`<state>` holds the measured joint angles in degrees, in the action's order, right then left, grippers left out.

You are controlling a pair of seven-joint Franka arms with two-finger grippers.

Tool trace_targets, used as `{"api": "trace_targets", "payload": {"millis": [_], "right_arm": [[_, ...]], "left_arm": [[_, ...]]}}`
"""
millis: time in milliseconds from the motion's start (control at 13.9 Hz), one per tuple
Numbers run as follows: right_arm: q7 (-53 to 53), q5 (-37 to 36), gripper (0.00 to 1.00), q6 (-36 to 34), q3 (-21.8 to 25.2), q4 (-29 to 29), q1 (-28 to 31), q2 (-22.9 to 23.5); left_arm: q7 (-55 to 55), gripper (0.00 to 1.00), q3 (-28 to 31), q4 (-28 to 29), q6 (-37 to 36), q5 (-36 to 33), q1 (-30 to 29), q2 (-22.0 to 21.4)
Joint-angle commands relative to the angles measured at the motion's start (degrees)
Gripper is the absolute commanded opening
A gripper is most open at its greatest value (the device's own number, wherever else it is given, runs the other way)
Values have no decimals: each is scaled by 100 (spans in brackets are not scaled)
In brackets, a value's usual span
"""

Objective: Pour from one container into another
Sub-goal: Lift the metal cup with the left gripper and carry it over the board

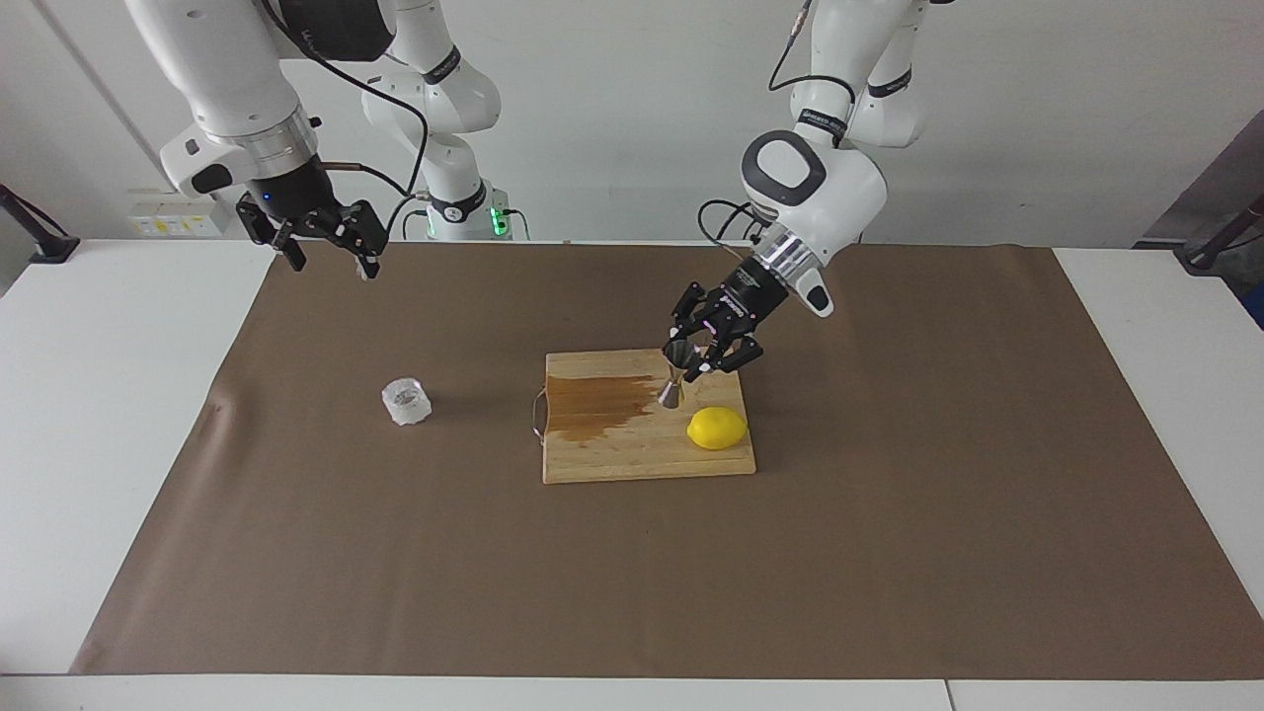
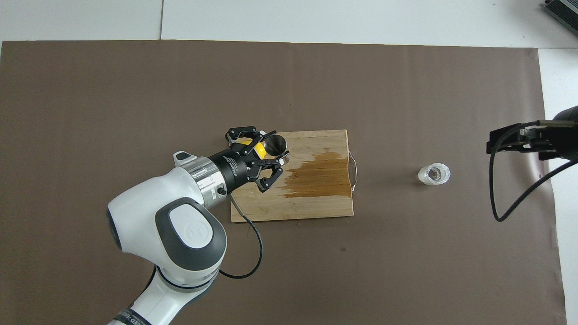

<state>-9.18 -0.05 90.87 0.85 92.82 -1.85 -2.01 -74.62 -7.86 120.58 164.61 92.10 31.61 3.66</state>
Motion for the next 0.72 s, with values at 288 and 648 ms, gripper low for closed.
{"api": "trace_targets", "payload": {"millis": [288, 648], "right_arm": [[136, 14, 100, -61, 12, 61, 27, -80], [136, 14, 100, -61, 12, 61, 35, -80]], "left_arm": [[-35, 0, -558, -1034, 1002, 414, 548, 1230], [-35, 0, -655, -1211, 1109, 396, 540, 1532]]}}
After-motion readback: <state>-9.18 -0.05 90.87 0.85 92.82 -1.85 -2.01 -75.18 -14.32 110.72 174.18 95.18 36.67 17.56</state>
